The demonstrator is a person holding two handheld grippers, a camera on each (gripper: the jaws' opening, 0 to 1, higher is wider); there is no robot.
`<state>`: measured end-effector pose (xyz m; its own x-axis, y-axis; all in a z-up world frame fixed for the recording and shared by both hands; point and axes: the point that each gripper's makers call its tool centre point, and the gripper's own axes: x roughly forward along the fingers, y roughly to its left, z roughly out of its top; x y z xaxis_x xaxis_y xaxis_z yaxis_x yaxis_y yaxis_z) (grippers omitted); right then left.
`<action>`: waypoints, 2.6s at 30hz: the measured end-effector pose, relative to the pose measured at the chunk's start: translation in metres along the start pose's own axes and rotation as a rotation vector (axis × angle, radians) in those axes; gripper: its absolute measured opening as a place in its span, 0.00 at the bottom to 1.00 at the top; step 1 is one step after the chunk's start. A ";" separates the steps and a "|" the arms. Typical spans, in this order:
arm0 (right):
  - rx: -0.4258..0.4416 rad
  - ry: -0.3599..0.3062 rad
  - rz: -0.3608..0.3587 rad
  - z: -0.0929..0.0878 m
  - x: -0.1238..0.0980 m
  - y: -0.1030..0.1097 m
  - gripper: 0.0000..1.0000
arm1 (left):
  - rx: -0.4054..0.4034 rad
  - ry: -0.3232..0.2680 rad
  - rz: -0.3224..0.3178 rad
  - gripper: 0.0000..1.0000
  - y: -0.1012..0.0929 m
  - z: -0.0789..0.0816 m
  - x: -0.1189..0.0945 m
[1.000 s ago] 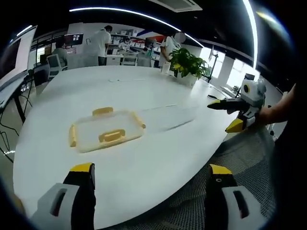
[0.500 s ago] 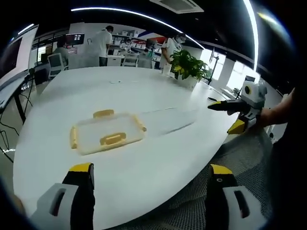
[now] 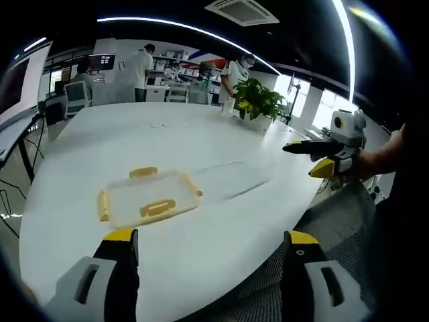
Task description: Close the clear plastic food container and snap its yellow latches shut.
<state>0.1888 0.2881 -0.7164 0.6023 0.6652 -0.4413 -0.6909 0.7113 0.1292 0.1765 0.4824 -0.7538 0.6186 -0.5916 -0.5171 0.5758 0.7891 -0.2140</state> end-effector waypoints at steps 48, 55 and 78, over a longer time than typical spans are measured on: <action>-0.107 0.033 0.152 0.035 0.084 0.032 0.67 | 0.036 0.132 -0.137 0.71 0.052 0.009 0.002; -0.121 0.047 0.170 0.036 0.100 0.031 0.66 | 0.049 0.167 -0.152 0.67 0.066 0.005 0.004; -0.210 0.169 0.216 0.017 0.136 0.021 0.61 | 0.121 0.259 -0.174 0.58 0.100 0.005 0.018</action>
<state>0.2627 0.3970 -0.7589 0.3706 0.7354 -0.5672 -0.8728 0.4845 0.0579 0.2477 0.5495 -0.7802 0.3581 -0.6416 -0.6783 0.7295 0.6457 -0.2255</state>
